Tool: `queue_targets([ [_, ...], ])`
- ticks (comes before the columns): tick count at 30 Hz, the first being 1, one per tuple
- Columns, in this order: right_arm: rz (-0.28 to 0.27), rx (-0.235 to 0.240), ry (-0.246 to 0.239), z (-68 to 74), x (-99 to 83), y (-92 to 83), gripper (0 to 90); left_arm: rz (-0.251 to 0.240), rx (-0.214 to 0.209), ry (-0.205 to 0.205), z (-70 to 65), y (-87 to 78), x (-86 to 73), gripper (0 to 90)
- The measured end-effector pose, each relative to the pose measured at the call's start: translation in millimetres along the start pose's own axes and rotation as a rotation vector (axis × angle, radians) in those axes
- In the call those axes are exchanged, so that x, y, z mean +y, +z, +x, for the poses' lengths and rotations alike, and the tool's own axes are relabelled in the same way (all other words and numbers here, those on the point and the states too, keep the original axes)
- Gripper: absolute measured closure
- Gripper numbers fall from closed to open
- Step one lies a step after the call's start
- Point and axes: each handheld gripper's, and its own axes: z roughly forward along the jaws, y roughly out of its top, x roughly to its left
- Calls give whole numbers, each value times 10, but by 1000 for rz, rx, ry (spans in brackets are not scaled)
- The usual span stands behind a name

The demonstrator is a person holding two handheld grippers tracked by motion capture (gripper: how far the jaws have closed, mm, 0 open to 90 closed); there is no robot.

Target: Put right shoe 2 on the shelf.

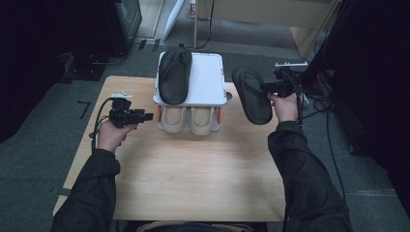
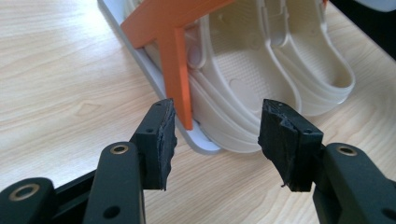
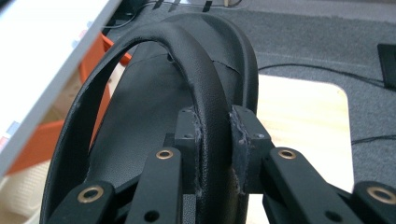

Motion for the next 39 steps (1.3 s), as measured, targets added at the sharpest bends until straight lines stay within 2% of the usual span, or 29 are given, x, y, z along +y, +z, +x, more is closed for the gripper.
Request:
queue_targets([
  [8, -21, 5, -16, 145, 259, -90, 743, 2, -20, -3, -1, 1, 4, 457],
  [15, -34, 14, -39, 375, 464, -88, 743, 2, -26, 1, -7, 9, 9, 456],
  [23, -23, 35, -77, 704, 603, 84, 743, 0, -24, 9, -7, 7, 18, 456],
  [32, -8, 42, -99, 1011, 683, 347, 742, -11, -44, 7, -2, -8, 29, 456],
  [36, -16, 36, -110, 1107, 691, 453, 742, -4, -49, 16, -17, 5, 30, 456],
  [39, -9, 39, -94, 1134, 683, 539, 741, -3, -56, 19, -26, 17, 35, 456],
])
